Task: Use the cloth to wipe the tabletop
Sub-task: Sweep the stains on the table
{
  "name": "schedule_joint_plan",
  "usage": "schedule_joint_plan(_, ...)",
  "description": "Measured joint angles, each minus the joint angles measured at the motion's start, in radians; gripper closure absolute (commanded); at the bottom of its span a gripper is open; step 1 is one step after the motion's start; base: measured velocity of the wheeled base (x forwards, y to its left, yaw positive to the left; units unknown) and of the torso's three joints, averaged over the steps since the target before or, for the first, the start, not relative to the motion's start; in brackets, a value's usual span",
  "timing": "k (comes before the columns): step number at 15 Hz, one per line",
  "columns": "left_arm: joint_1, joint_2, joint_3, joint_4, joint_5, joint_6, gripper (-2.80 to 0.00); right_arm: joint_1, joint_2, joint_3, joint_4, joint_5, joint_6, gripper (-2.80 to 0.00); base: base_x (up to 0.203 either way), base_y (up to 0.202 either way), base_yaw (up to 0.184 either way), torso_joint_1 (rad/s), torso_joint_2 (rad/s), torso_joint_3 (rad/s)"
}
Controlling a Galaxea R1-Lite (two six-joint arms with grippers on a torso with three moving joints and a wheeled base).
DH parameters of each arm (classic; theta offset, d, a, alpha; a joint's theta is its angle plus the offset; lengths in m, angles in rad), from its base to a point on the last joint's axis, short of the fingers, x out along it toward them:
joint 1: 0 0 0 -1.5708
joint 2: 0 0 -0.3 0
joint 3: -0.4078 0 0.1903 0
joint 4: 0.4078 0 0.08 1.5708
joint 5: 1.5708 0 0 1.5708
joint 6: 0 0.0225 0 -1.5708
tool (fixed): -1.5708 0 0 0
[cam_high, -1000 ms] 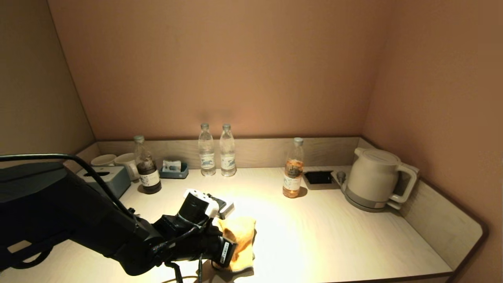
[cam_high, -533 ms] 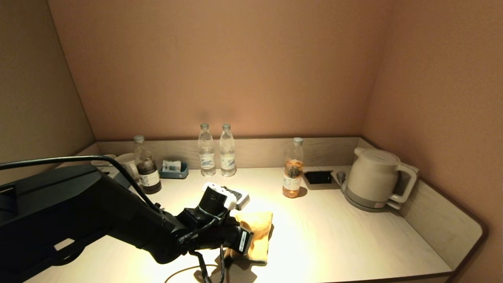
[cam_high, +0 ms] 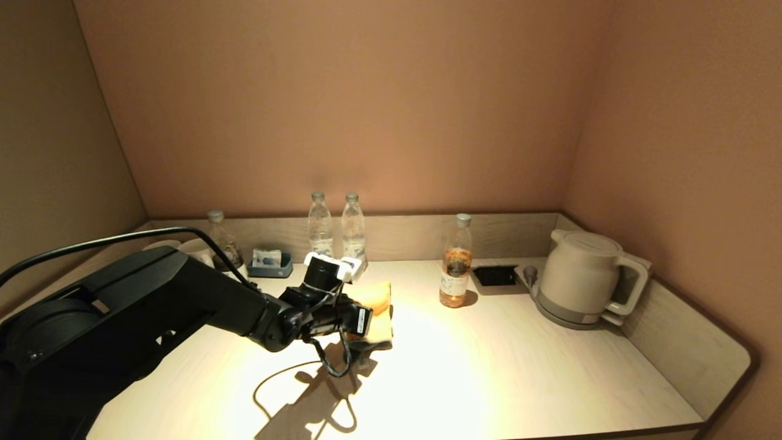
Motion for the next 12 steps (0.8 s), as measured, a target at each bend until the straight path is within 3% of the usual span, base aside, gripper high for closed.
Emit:
schedule_joint_plan(6, 0.07, 0.109, -0.197, 0.102, 0.068, -0.003, 0.0, 0.0, 0.0, 0.0, 0.0, 0.0, 0.0, 0.0, 0.0, 0.0, 0.0, 0.0, 0.0, 0.0)
schedule_joint_plan(12, 0.084, 0.164, -0.269, 0.194, 0.111, -0.001, 0.0, 0.0, 0.0, 0.0, 0.0, 0.0, 0.0, 0.0, 0.0, 0.0, 0.0, 0.0, 0.0, 0.0)
